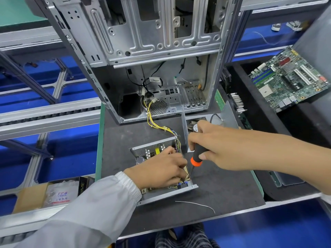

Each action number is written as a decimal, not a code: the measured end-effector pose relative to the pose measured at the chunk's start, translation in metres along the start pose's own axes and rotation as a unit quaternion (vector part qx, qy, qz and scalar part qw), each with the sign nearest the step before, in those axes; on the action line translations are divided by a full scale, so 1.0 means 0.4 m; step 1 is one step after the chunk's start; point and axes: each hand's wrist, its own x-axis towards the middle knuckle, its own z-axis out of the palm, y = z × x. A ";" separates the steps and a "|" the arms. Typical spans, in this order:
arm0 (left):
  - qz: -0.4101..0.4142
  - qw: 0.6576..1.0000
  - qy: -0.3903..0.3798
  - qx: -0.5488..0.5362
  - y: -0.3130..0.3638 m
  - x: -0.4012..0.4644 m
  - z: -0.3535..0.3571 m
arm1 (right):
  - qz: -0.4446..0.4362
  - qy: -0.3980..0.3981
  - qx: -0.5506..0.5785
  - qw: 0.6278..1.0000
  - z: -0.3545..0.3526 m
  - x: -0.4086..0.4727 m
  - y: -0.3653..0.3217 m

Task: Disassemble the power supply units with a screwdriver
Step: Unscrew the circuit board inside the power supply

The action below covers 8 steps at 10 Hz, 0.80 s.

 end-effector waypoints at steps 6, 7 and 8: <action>-0.090 0.963 0.067 -0.245 0.000 -0.013 -0.025 | -0.131 0.060 -0.075 0.987 0.041 0.013 -0.010; -0.176 0.897 0.148 -0.377 0.002 -0.008 -0.051 | -0.104 0.060 -0.078 0.990 0.039 0.044 -0.011; -0.260 0.810 0.207 -0.483 0.008 0.013 -0.064 | -0.178 0.068 -0.122 0.974 0.041 0.055 0.002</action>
